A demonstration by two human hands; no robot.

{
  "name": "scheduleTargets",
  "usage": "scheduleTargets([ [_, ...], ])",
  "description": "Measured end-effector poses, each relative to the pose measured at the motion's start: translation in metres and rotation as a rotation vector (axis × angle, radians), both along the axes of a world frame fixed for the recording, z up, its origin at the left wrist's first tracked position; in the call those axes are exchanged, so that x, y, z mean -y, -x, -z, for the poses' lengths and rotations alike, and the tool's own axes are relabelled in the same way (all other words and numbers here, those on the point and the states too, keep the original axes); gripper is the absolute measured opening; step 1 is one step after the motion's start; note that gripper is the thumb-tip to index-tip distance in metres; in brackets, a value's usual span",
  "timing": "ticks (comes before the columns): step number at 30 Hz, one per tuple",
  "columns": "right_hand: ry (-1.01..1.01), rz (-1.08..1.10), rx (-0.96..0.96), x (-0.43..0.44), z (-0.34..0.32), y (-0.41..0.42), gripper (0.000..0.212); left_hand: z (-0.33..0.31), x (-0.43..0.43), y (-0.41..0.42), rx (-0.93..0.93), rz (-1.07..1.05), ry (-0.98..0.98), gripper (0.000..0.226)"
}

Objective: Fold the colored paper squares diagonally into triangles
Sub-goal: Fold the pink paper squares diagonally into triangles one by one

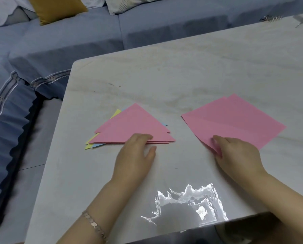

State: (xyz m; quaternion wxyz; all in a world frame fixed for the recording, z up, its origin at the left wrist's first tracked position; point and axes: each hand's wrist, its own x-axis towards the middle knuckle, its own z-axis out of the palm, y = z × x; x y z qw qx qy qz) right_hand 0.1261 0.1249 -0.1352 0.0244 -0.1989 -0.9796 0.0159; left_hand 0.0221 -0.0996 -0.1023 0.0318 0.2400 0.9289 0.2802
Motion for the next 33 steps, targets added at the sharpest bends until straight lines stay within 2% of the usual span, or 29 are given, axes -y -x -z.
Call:
scheduleTargets([
  [4, 0.134, -0.109, -0.362, -0.001, 0.004, -0.006, 0.016, -0.005, -0.009, -0.004, 0.249, -0.035, -0.149, 0.025],
  [7, 0.385, -0.125, -0.542, 0.015, -0.008, -0.010, 0.020, -0.017, -0.022, 0.004, 0.646, -0.230, -0.428, 0.030],
  [9, 0.515, -0.254, -0.614, 0.025, -0.016, -0.012, 0.020, -0.029, -0.031, 0.011, 0.994, -0.312, -0.557, 0.026],
  [10, 0.554, -0.350, -0.619, 0.029, -0.019, -0.012, 0.019, -0.033, -0.033, 0.017, 1.112, -0.313, -0.584, 0.028],
  [12, 0.630, -0.556, -0.576, 0.030, -0.020, -0.013, 0.019, -0.035, -0.032, 0.029, 1.204, -0.311, -0.601, 0.029],
  [15, 0.677, -0.723, -0.422, 0.028, -0.022, -0.010, 0.031, -0.037, -0.024, 0.047, 1.117, -0.286, -0.425, 0.019],
  [18, 0.693, -0.767, -0.311, 0.028, -0.021, -0.007, 0.032, -0.037, -0.014, 0.055, 1.010, -0.234, -0.220, 0.027],
  [21, 0.793, -0.636, -0.196, 0.030, -0.024, -0.002, 0.018, -0.032, -0.004, 0.050, 0.862, -0.170, -0.078, 0.031],
  [24, 0.834, -0.527, -0.165, 0.034, -0.019, 0.001, 0.018, -0.018, 0.004, 0.042, 0.791, -0.153, 0.026, 0.023],
  [26, 0.873, -0.551, -0.142, 0.039, -0.017, 0.001, 0.012, -0.010, 0.006, 0.039, 0.750, -0.171, 0.042, 0.018],
  [28, 0.930, -0.530, -0.088, 0.044, -0.017, 0.001, 0.005, -0.003, 0.005, 0.037, 0.670, -0.151, 0.052, 0.025],
  [30, 1.010, -0.464, -0.046, 0.046, -0.018, 0.003, 0.008, -0.001, 0.003, 0.035, 0.591, -0.107, 0.022, 0.027],
  [33, 1.020, -0.346, -0.182, 0.047, -0.019, 0.010, 0.008, -0.001, 0.003, 0.029, 0.564, -0.027, -0.101, 0.021],
])
